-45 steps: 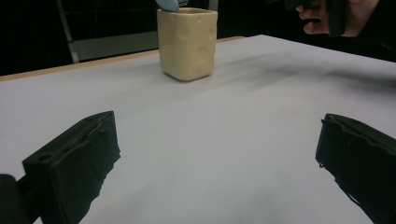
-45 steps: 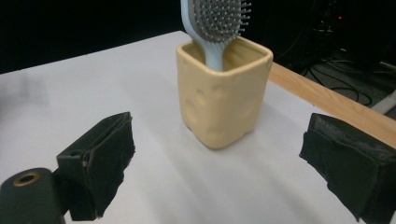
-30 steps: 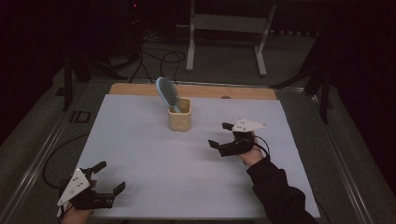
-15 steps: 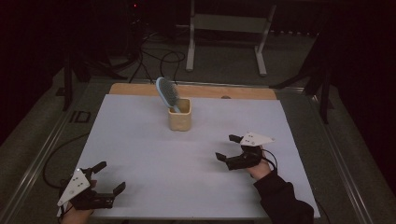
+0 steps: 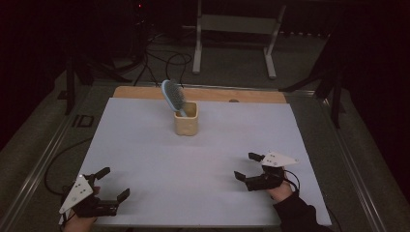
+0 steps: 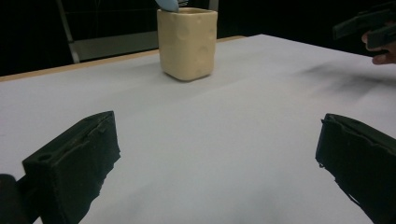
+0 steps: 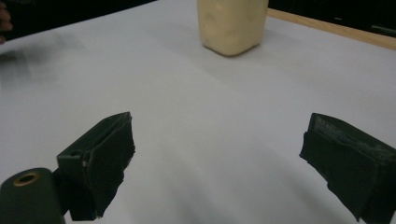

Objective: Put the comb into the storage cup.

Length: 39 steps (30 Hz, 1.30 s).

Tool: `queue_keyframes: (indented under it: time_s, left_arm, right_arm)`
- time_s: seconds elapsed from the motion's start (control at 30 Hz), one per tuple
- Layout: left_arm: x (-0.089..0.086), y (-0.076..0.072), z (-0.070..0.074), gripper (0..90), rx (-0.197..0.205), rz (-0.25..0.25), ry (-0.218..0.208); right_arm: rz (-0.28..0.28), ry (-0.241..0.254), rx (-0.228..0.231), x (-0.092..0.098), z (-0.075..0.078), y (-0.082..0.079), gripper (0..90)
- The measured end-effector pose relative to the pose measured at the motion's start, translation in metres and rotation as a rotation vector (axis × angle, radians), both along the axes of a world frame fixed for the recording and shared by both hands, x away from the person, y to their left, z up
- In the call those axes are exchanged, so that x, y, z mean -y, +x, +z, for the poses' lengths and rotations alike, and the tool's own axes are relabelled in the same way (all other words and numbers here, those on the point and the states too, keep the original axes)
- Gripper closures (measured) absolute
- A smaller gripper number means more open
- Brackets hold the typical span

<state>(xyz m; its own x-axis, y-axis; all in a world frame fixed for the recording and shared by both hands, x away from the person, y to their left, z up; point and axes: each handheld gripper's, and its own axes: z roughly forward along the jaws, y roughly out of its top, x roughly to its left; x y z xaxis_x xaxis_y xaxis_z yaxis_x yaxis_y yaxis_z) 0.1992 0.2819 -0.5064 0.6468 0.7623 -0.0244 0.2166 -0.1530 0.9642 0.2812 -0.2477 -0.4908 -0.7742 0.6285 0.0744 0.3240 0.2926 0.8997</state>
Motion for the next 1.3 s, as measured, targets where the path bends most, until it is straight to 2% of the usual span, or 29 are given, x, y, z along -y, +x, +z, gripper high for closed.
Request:
queue_keyframes:
  time_s: [0.2, 0.37, 0.47, 0.67, 0.83, 1.03, 1.3]
  left_arm:
    - [0.0, 0.0, 0.0, 0.0, 0.001, -0.001, -0.002]
    - [0.0, 0.0, 0.0, 0.0, 0.0, -0.002, -0.002]
    - [0.0, 0.0, 0.0, 0.0, -0.001, -0.002, -0.002]
    - [0.0, 0.0, 0.0, 0.0, -0.001, -0.003, 0.002]
    - [0.0, 0.0, 0.0, 0.0, -0.001, -0.002, 0.0]
    - [0.001, 0.0, 0.0, 0.0, -0.002, -0.003, 0.002]
    - [0.001, 0.001, -0.001, 0.0, -0.004, -0.005, 0.002]
  right_arm:
    - [-0.015, -0.031, 0.002, 0.01, -0.003, -0.012, 8.7]
    - [-0.035, -0.045, -0.014, 0.02, -0.007, -0.02, 8.7]
    - [-0.056, -0.033, -0.023, 0.026, -0.009, -0.024, 8.7]
    - [-0.098, -0.049, -0.007, 0.04, -0.01, -0.032, 8.7]
    - [-0.12, -0.052, -0.021, 0.048, -0.014, -0.04, 8.7]
    - [-0.138, -0.055, -0.011, 0.052, -0.013, -0.047, 8.7]
    - [-0.117, -0.081, -0.006, 0.045, -0.015, -0.045, 8.7]
